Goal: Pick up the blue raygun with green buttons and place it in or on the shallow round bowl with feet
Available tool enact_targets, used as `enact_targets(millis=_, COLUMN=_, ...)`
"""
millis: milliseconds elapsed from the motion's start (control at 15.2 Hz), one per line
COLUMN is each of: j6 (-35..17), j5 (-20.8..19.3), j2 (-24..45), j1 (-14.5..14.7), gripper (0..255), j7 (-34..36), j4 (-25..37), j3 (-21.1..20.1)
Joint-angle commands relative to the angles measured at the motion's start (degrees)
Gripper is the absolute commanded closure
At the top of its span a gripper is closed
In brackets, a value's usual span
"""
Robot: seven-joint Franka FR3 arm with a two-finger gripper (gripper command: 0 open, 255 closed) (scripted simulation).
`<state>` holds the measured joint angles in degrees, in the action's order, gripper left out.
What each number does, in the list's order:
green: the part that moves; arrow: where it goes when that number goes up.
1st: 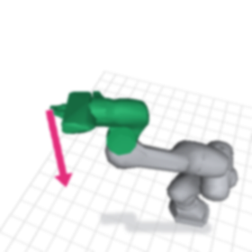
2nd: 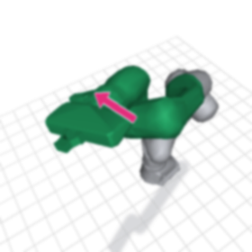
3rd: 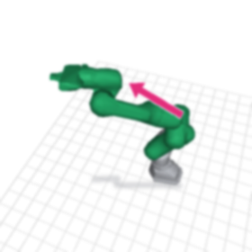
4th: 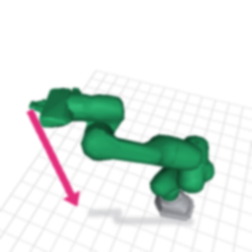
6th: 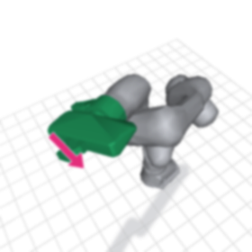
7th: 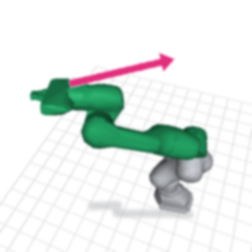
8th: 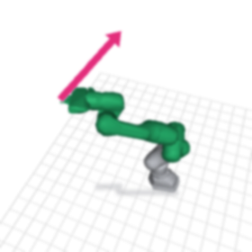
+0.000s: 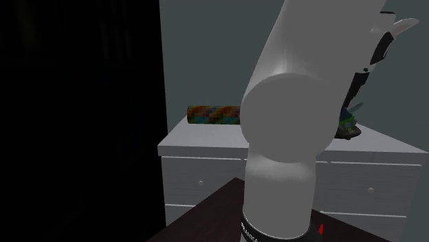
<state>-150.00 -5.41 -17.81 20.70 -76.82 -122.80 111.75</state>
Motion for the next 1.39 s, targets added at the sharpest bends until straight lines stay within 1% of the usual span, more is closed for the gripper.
enact_targets(millis=0, j6=-1.2, j5=-1.5, j2=-1.1, j1=1.9, gripper=255, j7=0.8, j4=-0.3, j3=2.0)
enact_targets(millis=528, j6=-6.4, j5=-6.3, j2=-4.9, j1=8.3, gripper=255, j7=3.2, j4=-1.8, j3=9.3)
enact_targets(millis=1056, j6=-6.7, j5=-5.7, j2=-4.7, j1=9.2, gripper=255, j7=2.7, j4=-1.9, j3=10.2)
enact_targets(millis=1122, j6=-7.1, j5=-6.7, j2=-5.8, j1=10.8, gripper=0, j7=3.0, j4=-1.2, j3=12.1)
enact_targets(millis=1188, j6=-7.0, j5=-7.6, j2=-6.5, j1=13.0, gripper=0, j7=4.0, j4=-0.1, j3=13.9)
enact_targets(millis=1254, j6=-6.7, j5=-7.1, j2=-6.2, j1=11.9, gripper=0, j7=3.4, j4=-0.2, j3=13.0)
enact_targets(millis=1320, j6=-6.6, j5=-6.9, j2=-6.0, j1=11.5, gripper=0, j7=3.2, j4=-0.4, j3=12.7)
